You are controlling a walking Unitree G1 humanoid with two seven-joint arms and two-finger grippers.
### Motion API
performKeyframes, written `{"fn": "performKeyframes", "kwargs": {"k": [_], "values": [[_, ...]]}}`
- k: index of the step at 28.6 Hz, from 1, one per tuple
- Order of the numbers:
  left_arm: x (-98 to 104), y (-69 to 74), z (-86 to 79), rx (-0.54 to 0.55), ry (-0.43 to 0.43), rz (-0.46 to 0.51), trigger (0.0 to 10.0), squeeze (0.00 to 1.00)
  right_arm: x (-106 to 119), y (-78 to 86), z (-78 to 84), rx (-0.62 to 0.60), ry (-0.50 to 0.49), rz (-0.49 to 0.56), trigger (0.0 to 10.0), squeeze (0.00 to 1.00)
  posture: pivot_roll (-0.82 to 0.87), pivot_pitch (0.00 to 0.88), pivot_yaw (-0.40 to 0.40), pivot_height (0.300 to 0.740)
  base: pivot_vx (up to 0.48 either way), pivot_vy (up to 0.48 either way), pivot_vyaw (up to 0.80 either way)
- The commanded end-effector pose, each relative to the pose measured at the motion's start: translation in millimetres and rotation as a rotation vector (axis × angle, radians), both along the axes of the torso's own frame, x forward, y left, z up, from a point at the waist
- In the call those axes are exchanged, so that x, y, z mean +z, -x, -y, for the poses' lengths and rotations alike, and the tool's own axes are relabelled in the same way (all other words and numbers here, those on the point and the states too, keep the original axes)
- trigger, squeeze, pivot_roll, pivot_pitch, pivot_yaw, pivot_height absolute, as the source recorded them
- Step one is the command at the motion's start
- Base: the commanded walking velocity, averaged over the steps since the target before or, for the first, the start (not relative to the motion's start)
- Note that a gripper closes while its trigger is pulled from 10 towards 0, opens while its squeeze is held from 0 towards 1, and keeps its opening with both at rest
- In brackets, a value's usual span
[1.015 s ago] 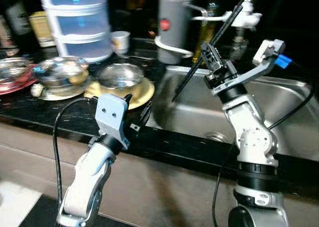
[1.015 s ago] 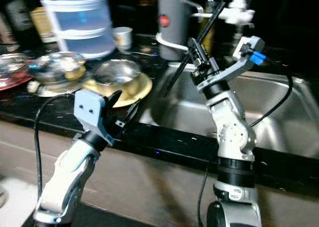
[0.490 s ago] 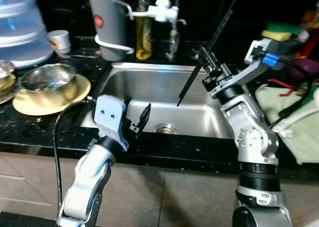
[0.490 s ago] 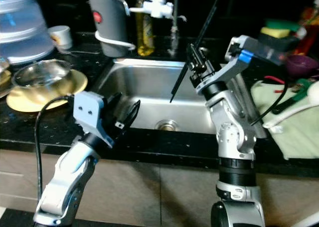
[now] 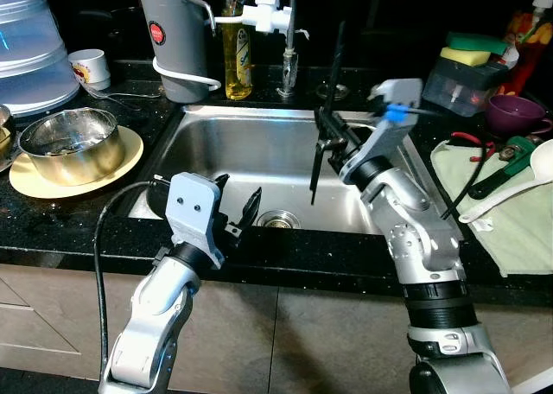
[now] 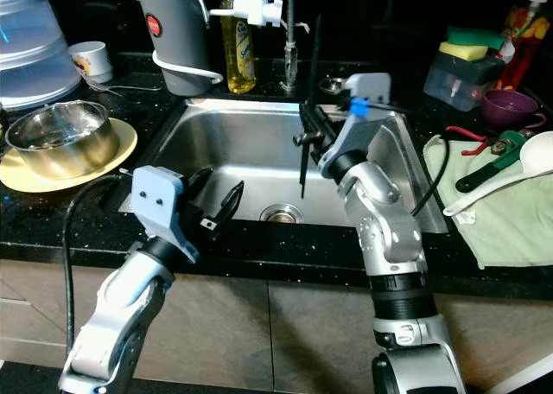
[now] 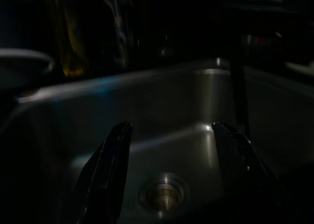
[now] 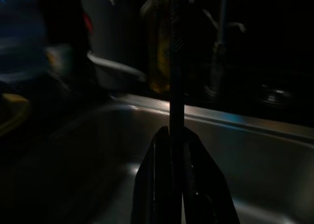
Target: Kitchen organization
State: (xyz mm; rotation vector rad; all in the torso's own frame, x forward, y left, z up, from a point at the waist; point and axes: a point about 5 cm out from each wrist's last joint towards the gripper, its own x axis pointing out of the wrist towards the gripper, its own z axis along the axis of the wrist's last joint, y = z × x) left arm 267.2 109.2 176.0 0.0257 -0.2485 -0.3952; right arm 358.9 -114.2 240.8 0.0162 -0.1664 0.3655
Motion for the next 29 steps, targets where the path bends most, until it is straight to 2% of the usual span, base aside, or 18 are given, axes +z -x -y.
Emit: {"fn": "performKeyframes", "kwargs": {"k": [1,3,4,5,7,8,10,13,15,16,17,18,23,24,26,27,28,29], "values": [[-10,1.0,-0.7,0.004,-0.03,-0.038,10.0,0.0,-1,-6.7,-3.8,-0.048,0.075,-0.001,10.0,0.0,-0.01,0.0,-0.045,0.74,0.0,0.0,0.0],[-15,2.5,-0.8,0.004,-0.039,-0.052,10.0,0.0,-5,-13.0,-4.3,-0.088,0.107,-0.023,10.0,0.0,-0.01,0.0,-0.047,0.74,0.0,0.0,0.0],[-20,6.7,-2.3,0.008,-0.051,-0.069,10.0,0.0,-16,-24.5,-7.1,-0.162,0.288,-0.066,10.0,0.0,-0.01,0.0,-0.049,0.74,0.0,0.0,0.0],[-20,6.7,-2.3,0.008,-0.051,-0.069,10.0,0.0,-16,-24.5,-7.1,-0.162,0.288,-0.066,10.0,0.0,-0.01,0.0,-0.049,0.74,0.0,0.0,0.0],[-22,9.4,-3.6,0.015,-0.053,-0.073,10.0,0.0,-23,-29.1,-9.4,-0.187,0.417,-0.084,10.0,0.0,0.0,0.0,-0.054,0.74,0.0,0.0,0.0],[-22,9.4,-3.6,0.015,-0.053,-0.073,10.0,0.0,-23,-29.1,-9.4,-0.187,0.417,-0.084,10.0,0.0,0.0,0.0,-0.054,0.74,0.0,0.0,0.0],[-22,11.3,-5.4,0.035,-0.048,-0.072,10.0,0.0,-32,-31.5,-16.8,-0.168,0.529,-0.106,10.0,0.0,0.0,0.0,-0.059,0.74,0.0,0.0,0.0],[-21,12.0,-5.9,0.048,-0.041,-0.069,10.0,0.0,-41,-32.5,-22.2,-0.148,0.595,-0.137,10.0,0.0,0.01,0.0,-0.065,0.74,0.0,0.0,0.0],[-21,13.0,-5.0,0.049,-0.037,-0.066,10.0,0.0,-47,-33.0,-28.6,-0.127,0.603,-0.155,10.0,0.0,0.01,0.0,-0.064,0.74,0.0,0.0,0.0],[-21,13.2,-5.0,0.05,-0.036,-0.066,10.0,0.0,-46,-33.2,-31.3,-0.114,0.585,-0.149,10.0,0.19,0.01,0.0,-0.065,0.74,0.0,0.0,0.0],[-21,13.4,-4.9,0.05,-0.036,-0.065,10.0,0.0,-46,-33.3,-32.9,-0.106,0.572,-0.145,10.0,0.19,0.01,0.0,-0.065,0.74,0.0,0.0,0.0],[-21,13.5,-5.0,0.05,-0.035,-0.065,10.0,0.0,-45,-33.2,-34.4,-0.095,0.545,-0.144,10.0,1.0,0.01,0.0,-0.065,0.74,0.0,0.0,0.0],[-20,13.6,-4.8,0.048,-0.035,-0.063,10.0,0.0,-43,-33.4,-37.5,-0.077,0.494,-0.136,10.0,1.0,0.01,0.0,-0.06,0.74,0.0,0.0,0.0],[-20,13.5,-4.6,0.047,-0.034,-0.061,10.0,0.0,-41,-33.7,-38.6,-0.07,0.463,-0.129,10.0,1.0,0.01,0.0,-0.058,0.74,0.0,0.0,0.0],[-19,12.9,-3.7,0.043,-0.034,-0.055,10.0,0.0,-27,-33.6,-35.6,-0.045,0.307,-0.073,10.0,1.0,0.01,0.0,-0.058,0.74,0.0,0.0,0.0],[-18,12.4,-3.5,0.042,-0.034,-0.053,10.0,0.0,-19,-31.2,-33.0,0.011,0.19,-0.052,10.0,0.59,0.01,0.0,-0.056,0.74,0.0,0.0,0.0],[-18,12.1,-3.5,0.042,-0.034,-0.053,10.0,0.0,-14,-29.5,-30.9,0.052,0.115,-0.035,10.0,0.0,0.01,0.0,-0.056,0.74,0.0,0.0,0.0],[-18,12.1,-3.5,0.042,-0.034,-0.053,10.0,0.0,-14,-29.5,-30.9,0.052,0.115,-0.035,10.0,0.0,0.01,0.0,-0.056,0.74,0.0,0.0,0.0]]}}
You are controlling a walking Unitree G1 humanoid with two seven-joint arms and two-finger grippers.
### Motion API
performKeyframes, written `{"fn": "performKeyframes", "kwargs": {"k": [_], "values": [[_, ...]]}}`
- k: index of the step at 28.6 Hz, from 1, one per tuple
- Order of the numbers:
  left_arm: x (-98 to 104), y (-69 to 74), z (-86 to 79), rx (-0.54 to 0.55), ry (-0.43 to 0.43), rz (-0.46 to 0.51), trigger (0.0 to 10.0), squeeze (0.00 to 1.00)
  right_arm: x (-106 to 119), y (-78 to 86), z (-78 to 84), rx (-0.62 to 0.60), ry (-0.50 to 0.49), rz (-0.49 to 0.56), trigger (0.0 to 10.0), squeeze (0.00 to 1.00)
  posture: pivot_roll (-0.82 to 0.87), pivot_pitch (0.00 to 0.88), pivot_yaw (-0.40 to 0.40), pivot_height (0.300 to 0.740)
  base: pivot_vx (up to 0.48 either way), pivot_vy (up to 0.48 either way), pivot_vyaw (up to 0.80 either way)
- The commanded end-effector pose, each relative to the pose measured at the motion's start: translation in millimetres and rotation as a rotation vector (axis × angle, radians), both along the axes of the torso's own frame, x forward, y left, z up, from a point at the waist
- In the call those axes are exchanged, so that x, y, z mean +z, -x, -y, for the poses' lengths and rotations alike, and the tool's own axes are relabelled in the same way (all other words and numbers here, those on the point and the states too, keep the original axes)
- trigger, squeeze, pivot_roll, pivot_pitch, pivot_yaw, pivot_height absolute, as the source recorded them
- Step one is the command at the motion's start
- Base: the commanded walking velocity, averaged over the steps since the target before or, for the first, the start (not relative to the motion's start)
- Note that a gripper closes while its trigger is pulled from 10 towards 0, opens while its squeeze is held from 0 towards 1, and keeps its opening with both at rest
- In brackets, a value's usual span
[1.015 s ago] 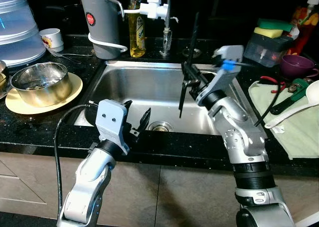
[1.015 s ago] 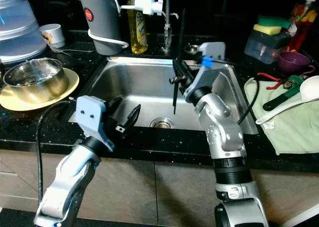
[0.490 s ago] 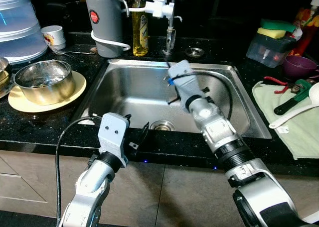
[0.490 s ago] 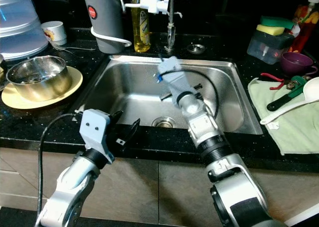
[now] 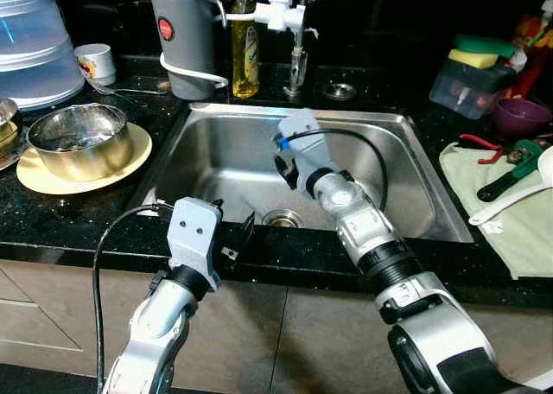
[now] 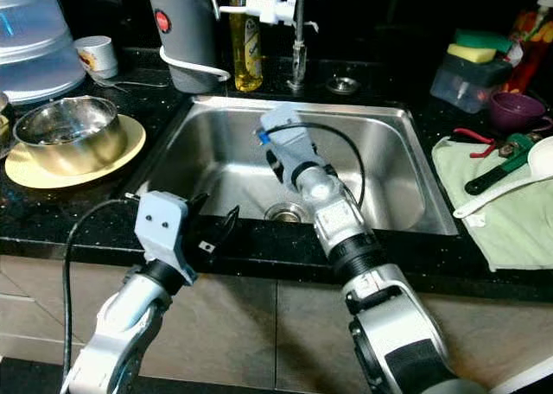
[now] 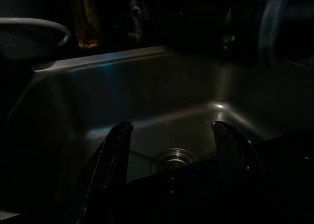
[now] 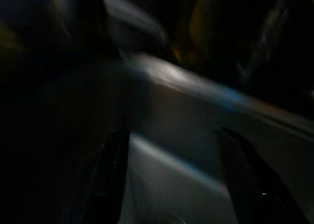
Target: Kitchen organization
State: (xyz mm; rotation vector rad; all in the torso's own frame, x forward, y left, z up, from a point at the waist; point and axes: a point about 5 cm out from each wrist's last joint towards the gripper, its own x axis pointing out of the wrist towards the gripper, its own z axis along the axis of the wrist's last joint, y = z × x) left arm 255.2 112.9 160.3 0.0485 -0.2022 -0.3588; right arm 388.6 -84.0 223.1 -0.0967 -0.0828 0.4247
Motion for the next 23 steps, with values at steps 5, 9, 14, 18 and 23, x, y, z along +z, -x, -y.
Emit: {"fn": "performKeyframes", "kwargs": {"k": [5,9,14,18,23], "values": [[-3,-1.9,-0.3,0.009,-0.006,-0.026,10.0,0.0,2,30.6,26.1,0.277,-0.483,0.054,10.0,0.0,0.0,0.0,-0.048,0.74,0.0,0.0,0.0],[-4,-2.4,-0.4,0.014,-0.001,-0.035,10.0,0.0,-8,38.6,31.1,0.3,-0.522,0.051,10.0,0.0,0.0,0.0,-0.045,0.74,0.0,0.0,0.0],[-8,-3.7,2.3,0.009,0.005,-0.052,10.0,0.0,-31,64.8,44.1,0.455,-0.976,-0.005,10.0,0.0,-0.01,0.0,-0.029,0.74,0.0,0.0,0.0],[-9,-4.4,3.5,0.004,0.002,-0.053,10.0,0.0,-37,84.9,45.0,0.608,-1.104,0.025,10.0,0.0,-0.01,0.0,-0.022,0.74,0.0,0.0,0.0],[-9,-5.4,1.6,0.016,0.003,-0.049,10.0,0.0,-38,96.3,38.7,0.699,-1.113,0.025,10.0,0.0,-0.02,0.0,-0.016,0.74,0.0,0.0,0.0]]}}
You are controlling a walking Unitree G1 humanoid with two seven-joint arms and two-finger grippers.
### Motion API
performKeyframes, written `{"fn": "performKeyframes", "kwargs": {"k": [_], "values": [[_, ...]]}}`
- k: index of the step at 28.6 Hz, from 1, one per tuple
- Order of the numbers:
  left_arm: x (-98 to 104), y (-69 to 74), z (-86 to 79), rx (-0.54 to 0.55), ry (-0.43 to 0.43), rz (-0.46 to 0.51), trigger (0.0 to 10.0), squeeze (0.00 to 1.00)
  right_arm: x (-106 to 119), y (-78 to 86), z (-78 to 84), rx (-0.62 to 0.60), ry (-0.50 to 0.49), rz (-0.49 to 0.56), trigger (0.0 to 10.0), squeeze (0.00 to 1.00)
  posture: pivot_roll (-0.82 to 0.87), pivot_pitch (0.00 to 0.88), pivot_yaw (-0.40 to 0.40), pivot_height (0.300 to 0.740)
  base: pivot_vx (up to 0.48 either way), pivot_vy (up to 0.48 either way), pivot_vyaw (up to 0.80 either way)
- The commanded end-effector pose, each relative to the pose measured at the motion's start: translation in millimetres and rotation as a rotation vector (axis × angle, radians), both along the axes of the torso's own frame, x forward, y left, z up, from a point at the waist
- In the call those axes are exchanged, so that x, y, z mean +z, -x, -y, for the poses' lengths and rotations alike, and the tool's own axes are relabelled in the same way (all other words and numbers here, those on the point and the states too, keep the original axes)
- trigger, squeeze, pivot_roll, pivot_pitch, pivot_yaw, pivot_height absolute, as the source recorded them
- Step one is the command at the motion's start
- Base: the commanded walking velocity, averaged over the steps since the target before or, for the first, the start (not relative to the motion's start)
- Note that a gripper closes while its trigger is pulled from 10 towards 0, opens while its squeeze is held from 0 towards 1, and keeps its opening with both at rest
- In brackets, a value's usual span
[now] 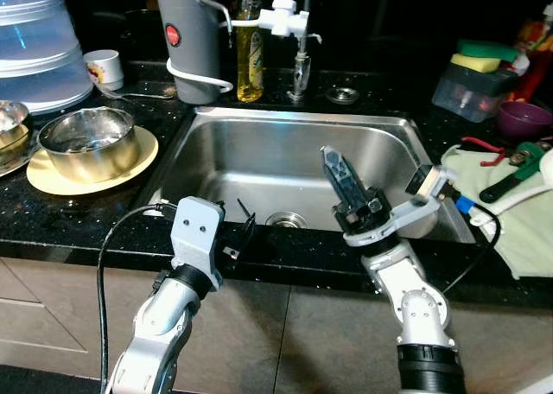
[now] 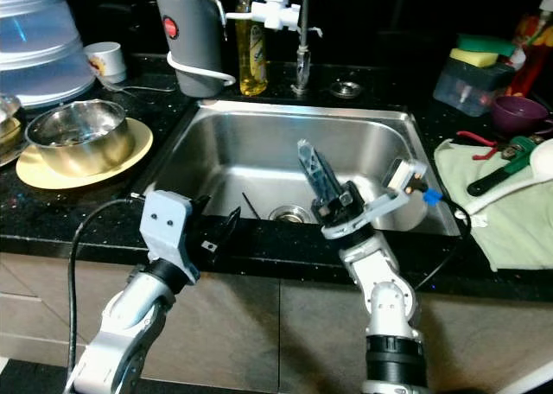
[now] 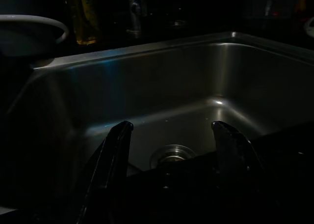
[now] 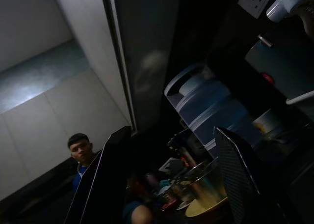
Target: Kitchen organization
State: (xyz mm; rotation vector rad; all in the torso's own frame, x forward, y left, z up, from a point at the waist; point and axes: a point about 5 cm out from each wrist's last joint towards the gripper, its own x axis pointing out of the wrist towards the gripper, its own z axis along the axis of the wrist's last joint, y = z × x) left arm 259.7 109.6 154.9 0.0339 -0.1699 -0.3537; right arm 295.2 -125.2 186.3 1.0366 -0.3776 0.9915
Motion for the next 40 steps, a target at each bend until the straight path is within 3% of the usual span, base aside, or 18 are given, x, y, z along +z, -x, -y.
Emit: {"fn": "performKeyframes", "kwargs": {"k": [1,5,12,18,21,25,32,38,40], "values": [[-3,-1.4,-1.7,0.015,-0.003,-0.011,10.0,0.0,-1,4.7,-7.0,0.057,0.003,0.011,10.0,0.0,-0.02,0.0,-0.015,0.74,0.0,0.0,0.0],[4,-4.4,-2.0,0.03,-0.001,0.012,10.0,0.0,-1,8.9,-10.8,0.097,0.014,0.025,10.0,0.0,-0.01,0.0,-0.023,0.74,0.0,0.0,0.0],[28,-10.0,-5.1,0.05,0.013,0.081,10.0,0.0,19,12.6,4.6,0.056,0.008,0.1,10.0,0.0,0.0,0.0,-0.024,0.74,0.0,0.0,0.0],[35,-8.6,-0.8,0.034,0.022,0.102,10.0,0.0,37,12.1,-0.3,0.014,0.1,0.148,10.0,0.0,-0.01,0.0,-0.021,0.74,-0.125,0.0,0.0],[32,-8.5,0.9,0.027,0.017,0.092,10.0,0.0,24,-2.6,-8.7,-0.067,0.281,0.065,10.0,0.0,-0.01,0.0,-0.022,0.74,-0.256,0.0,0.0],[28,-7.4,2.2,0.019,-0.005,0.077,10.0,0.0,16,-9.6,-3.9,-0.119,0.299,0.004,10.0,0.0,-0.01,0.0,-0.025,0.74,-0.271,0.0,0.0],[26,-6.4,2.4,0.016,-0.01,0.064,10.0,0.0,10,-6.1,-5.0,-0.094,0.336,-0.008,10.0,0.0,-0.01,0.0,-0.025,0.74,-0.301,0.0,0.0],[22,-6.3,5.1,0.002,-0.015,0.055,10.0,0.0,-7,-4.6,-11.0,-0.103,0.45,-0.037,10.0,0.0,-0.02,0.0,-0.024,0.74,-0.301,0.0,0.0],[17,-6.2,5.0,-0.002,-0.024,0.043,10.0,0.0,-19,-4.9,-13.5,-0.122,0.583,-0.047,10.0,0.0,-0.02,0.0,-0.026,0.74,-0.298,0.0,0.0]]}}
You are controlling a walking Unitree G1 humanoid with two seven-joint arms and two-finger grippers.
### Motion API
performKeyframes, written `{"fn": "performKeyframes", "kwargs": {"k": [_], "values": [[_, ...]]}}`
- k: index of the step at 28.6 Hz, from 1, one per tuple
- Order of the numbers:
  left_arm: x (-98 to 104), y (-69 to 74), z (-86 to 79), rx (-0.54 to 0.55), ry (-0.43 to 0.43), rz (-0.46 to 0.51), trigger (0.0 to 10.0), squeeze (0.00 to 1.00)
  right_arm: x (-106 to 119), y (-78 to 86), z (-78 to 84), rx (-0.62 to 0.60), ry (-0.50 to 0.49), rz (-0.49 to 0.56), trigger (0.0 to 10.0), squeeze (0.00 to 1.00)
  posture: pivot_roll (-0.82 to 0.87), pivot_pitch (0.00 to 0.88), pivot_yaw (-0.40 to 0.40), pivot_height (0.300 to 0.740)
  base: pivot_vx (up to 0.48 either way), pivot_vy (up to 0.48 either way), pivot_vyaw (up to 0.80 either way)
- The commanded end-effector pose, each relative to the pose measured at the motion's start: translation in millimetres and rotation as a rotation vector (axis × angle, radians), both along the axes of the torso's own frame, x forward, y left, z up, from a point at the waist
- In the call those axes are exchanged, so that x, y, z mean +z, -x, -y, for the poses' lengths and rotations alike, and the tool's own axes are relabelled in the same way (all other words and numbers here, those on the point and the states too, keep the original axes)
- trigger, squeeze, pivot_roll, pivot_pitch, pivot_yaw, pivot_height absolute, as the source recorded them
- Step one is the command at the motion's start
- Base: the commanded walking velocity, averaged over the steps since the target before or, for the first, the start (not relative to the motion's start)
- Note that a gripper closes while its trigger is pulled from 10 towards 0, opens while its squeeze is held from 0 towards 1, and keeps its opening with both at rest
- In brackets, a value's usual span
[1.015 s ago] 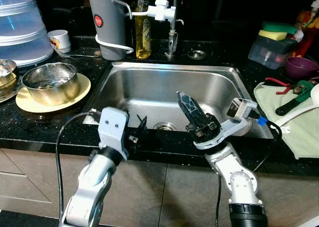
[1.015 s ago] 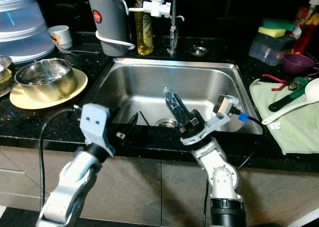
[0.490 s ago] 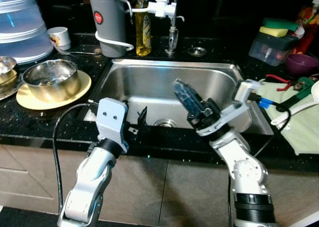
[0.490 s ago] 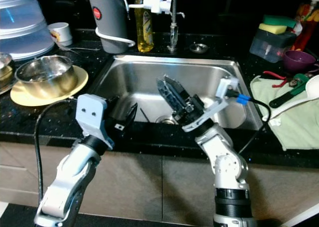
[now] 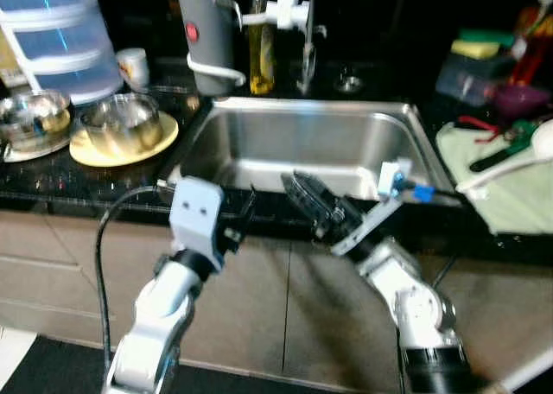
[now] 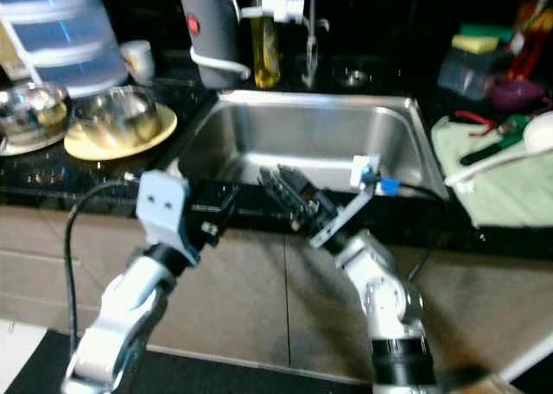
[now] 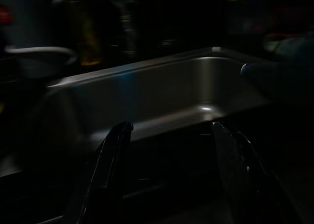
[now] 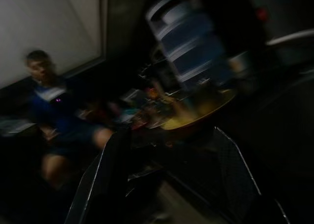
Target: Kitchen organization
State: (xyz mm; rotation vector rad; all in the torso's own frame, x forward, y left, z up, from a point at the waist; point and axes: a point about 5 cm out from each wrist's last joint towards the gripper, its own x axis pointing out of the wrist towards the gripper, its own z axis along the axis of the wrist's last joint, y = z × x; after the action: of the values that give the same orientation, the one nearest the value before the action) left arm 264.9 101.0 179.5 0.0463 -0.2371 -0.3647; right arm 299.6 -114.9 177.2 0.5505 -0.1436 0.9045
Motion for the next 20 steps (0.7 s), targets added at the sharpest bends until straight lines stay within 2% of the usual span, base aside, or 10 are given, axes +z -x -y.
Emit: {"fn": "performKeyframes", "kwargs": {"k": [1,5,6,8,9,11,13,16,17,20], "values": [[-9,-0.8,-3.8,0.009,-0.026,-0.03,10.0,0.0,-14,-0.5,-3.7,-0.014,0.106,-0.028,10.0,0.0,-0.02,0.0,-0.026,0.74,-0.296,0.0,0.0],[-17,0.0,-5.6,0.003,-0.05,-0.05,10.0,0.0,-24,0.3,-3.6,-0.025,0.208,-0.028,10.0,0.0,-0.02,0.0,-0.027,0.74,-0.289,0.0,0.0],[-17,0.0,-5.6,0.003,-0.05,-0.05,10.0,0.0,-24,0.3,-3.6,-0.025,0.208,-0.028,10.0,0.0,-0.02,0.0,-0.027,0.74,-0.274,0.0,0.0],[-23,0.8,-7.6,-0.006,-0.068,-0.067,10.0,0.0,-29,1.6,-3.1,-0.034,0.288,-0.018,10.0,0.0,-0.03,0.0,-0.026,0.74,-0.255,0.0,0.0],[-27,1.8,-8.6,-0.016,-0.089,-0.078,10.0,0.0,-33,2.7,-2.7,-0.035,0.331,-0.015,10.0,0.0,-0.03,0.0,-0.026,0.74,0.0,0.0,0.0],[-30,2.5,-9.1,-0.024,-0.104,-0.084,10.0,0.0,-35,3.4,-2.6,-0.034,0.353,-0.014,10.0,0.0,-0.03,0.0,-0.026,0.74,0.0,0.0,0.0],[-40,7.1,-6.0,-0.084,-0.148,-0.115,10.0,0.0,-44,3.5,-0.9,-0.051,0.419,-0.023,10.0,0.0,-0.03,0.0,-0.024,0.74,0.0,0.0,0.0],[-45,10.0,-4.1,-0.112,-0.167,-0.128,10.0,0.0,-49,3.1,0.2,-0.065,0.455,-0.024,10.0,0.0,-0.03,0.0,-0.023,0.74,0.0,0.0,0.0],[-55,15.1,-2.4,-0.14,-0.176,-0.162,10.0,0.0,-58,1.7,2.5,-0.105,0.504,-0.04,10.0,0.0,-0.03,0.0,-0.022,0.74,0.0,0.0,0.63],[-58,14.9,-4.0,-0.136,-0.151,-0.187,10.0,0.0,-62,0.9,2.3,-0.115,0.511,-0.053,10.0,0.0,-0.03,0.0,-0.02,0.74,0.0,0.0,0.74]]}}
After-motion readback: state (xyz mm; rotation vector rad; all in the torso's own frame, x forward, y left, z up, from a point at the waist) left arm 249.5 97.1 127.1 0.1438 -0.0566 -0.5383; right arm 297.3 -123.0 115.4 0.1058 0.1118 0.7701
